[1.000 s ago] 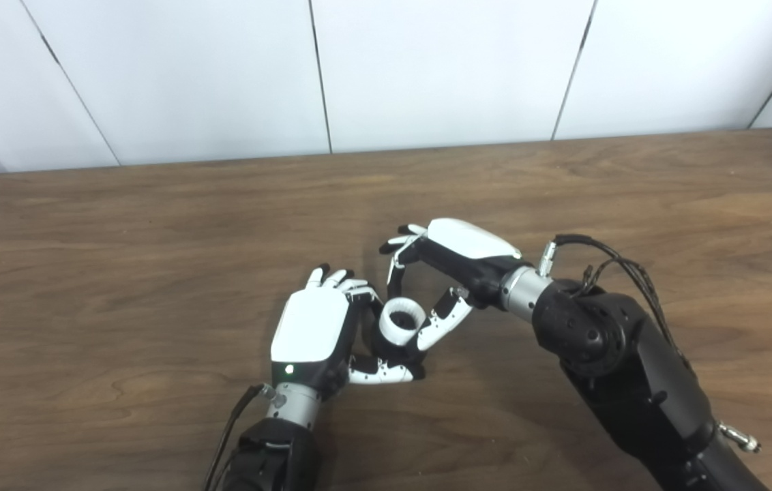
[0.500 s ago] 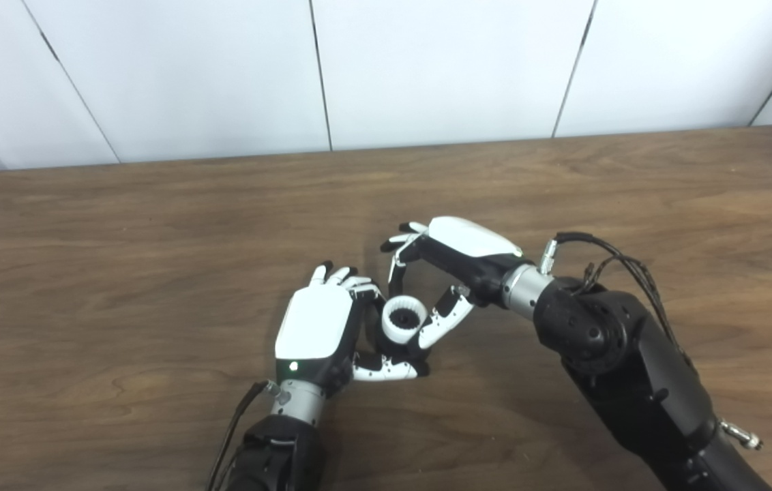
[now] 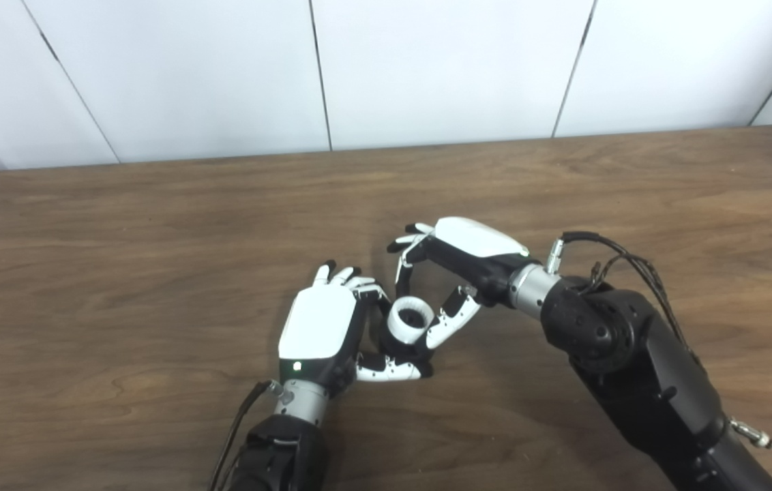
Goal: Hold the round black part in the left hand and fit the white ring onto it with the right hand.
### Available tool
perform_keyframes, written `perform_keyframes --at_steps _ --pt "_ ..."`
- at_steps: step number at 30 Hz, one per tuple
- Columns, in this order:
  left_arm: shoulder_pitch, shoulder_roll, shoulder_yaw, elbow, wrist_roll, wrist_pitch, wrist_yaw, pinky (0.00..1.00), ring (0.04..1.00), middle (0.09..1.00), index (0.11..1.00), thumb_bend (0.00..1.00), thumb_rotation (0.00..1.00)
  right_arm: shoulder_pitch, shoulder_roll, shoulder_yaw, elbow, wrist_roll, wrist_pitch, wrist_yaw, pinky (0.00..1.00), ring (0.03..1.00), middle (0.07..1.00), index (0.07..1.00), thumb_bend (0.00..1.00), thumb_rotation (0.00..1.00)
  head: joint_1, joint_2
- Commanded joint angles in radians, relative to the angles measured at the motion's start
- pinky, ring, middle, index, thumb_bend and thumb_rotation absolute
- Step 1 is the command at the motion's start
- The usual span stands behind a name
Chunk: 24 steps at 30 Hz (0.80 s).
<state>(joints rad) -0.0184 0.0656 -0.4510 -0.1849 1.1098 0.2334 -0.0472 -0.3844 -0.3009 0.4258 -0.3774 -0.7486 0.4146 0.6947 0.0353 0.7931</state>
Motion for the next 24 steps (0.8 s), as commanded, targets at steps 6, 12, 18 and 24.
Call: perform_keyframes --at_steps 6,12,18,24 --pt "-0.018 -0.004 -0.001 -0.01 0.007 0.0 -0.004 0.99 0.895 0.773 0.484 0.52 0.06 -0.027 -0.018 -0.01 -0.014 -0.004 -0.04 -0.018 0.98 0.998 0.912 0.634 0.99 0.24 -0.001 0.005" --pt "-0.02 -0.007 -0.002 -0.005 0.009 -0.001 0.004 0.99 0.893 0.771 0.483 0.52 0.06 -0.029 -0.018 -0.011 -0.013 0.0 -0.035 -0.018 0.99 1.0 0.916 0.641 1.0 0.26 0.002 0.005" --pt "-0.021 -0.009 -0.002 -0.002 0.01 0.0 0.005 0.99 0.896 0.771 0.484 0.52 0.06 -0.027 -0.02 -0.017 -0.002 0.009 -0.058 -0.035 0.97 0.995 0.91 0.645 1.0 0.28 0.002 0.005" --pt "-0.021 -0.011 -0.002 -0.002 0.011 0.001 0.006 0.99 0.898 0.772 0.484 0.52 0.06 -0.025 -0.017 -0.025 -0.005 0.013 -0.051 -0.042 0.96 0.994 0.914 0.666 1.0 0.27 0.002 0.003"
